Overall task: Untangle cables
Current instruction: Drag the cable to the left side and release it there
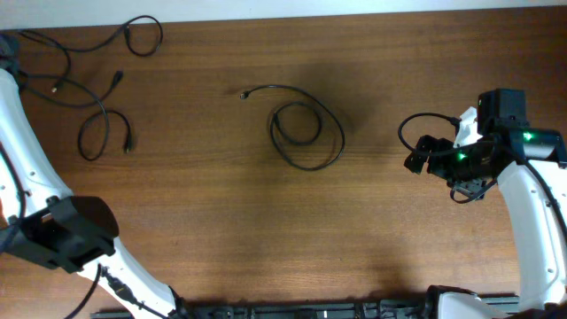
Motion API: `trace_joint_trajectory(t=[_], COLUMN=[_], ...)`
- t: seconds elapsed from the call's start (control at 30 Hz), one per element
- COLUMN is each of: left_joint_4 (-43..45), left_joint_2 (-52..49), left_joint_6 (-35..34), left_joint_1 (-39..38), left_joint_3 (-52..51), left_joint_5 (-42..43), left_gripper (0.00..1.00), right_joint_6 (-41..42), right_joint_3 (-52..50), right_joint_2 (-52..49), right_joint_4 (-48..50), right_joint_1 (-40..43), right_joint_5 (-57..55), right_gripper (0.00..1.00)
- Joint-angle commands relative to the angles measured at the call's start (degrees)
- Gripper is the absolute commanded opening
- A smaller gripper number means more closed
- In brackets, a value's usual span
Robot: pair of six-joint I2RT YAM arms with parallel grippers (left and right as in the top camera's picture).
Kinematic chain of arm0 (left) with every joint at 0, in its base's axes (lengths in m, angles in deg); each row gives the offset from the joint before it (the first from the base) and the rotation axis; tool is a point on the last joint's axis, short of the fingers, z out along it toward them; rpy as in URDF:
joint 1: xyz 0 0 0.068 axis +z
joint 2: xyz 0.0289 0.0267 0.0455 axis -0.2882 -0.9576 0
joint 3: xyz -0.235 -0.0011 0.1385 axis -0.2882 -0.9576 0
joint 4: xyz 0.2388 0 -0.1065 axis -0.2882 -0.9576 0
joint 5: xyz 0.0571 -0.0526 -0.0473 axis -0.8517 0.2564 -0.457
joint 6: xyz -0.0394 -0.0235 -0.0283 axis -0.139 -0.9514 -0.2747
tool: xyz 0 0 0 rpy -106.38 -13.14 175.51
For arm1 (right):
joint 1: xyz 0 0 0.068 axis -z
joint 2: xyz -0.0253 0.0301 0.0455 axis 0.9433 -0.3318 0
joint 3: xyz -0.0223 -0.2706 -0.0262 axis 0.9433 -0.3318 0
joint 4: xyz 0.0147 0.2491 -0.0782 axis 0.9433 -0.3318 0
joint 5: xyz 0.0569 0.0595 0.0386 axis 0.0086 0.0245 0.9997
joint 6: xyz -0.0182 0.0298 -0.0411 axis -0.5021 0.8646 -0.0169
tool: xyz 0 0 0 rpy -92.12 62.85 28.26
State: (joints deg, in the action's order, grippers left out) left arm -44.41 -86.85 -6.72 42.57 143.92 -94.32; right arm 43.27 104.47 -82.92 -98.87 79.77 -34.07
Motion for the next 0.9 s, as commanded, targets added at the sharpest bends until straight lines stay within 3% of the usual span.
trace_joint_trajectory(t=[0.0, 0.13, 0.17, 0.23, 0.27, 0.47, 0.63, 0.7, 0.8, 0.87], left_joint_4=[0.31, 5.25, 6.88, 13.49, 14.05, 13.79, 12.59, 11.47, 10.69, 10.54], left_joint_2=[0.7, 0.63, 0.59, 0.5, 0.48, 0.37, 0.35, 0.33, 0.33, 0.33], left_joint_6=[1.97, 2.38, 4.52, 16.68, 18.32, 18.27, 23.19, 24.04, 24.79, 26.62], left_joint_1=[2.51, 4.11, 4.22, 4.35, 4.35, 6.78, 8.0, 7.93, 7.93, 7.85], left_joint_3=[-6.97, -14.43, -15.37, -18.38, -18.91, -19.58, -19.61, -19.93, -22.93, -27.56], left_joint_5=[0.5, 0.7, 1.44, 9.57, 10.82, 10.54, 15.32, 21.29, 21.51, 21.51], left_gripper=[0.0, 0.01, 0.02, 0.1, 0.11, 0.07, 0.29, 0.51, 0.89, 0.91], right_joint_6=[0.33, 0.33, 0.33, 0.33, 0.33, 0.33, 0.33, 0.33, 0.33, 0.33], right_joint_3=[-0.2, -0.2, -0.2, -0.2, -0.2, -0.2, -0.2, -0.2, -0.2, -0.2], right_joint_2=[-0.09, -0.09, -0.09, -0.09, -0.09, -0.09, -0.09, -0.09, -0.09, -0.09], right_joint_4=[0.0, 0.0, 0.0, 0.0, 0.0, 0.0, 0.0, 0.0, 0.0, 0.0], right_joint_1=[0.24, 0.24, 0.24, 0.24, 0.24, 0.24, 0.24, 0.24, 0.24, 0.24], right_joint_5=[-0.72, -0.72, -0.72, -0.72, -0.72, -0.72, -0.72, -0.72, -0.72, -0.72], right_gripper=[0.98, 0.98, 0.99, 0.98, 0.98, 0.99, 0.98, 0.98, 0.98, 0.98])
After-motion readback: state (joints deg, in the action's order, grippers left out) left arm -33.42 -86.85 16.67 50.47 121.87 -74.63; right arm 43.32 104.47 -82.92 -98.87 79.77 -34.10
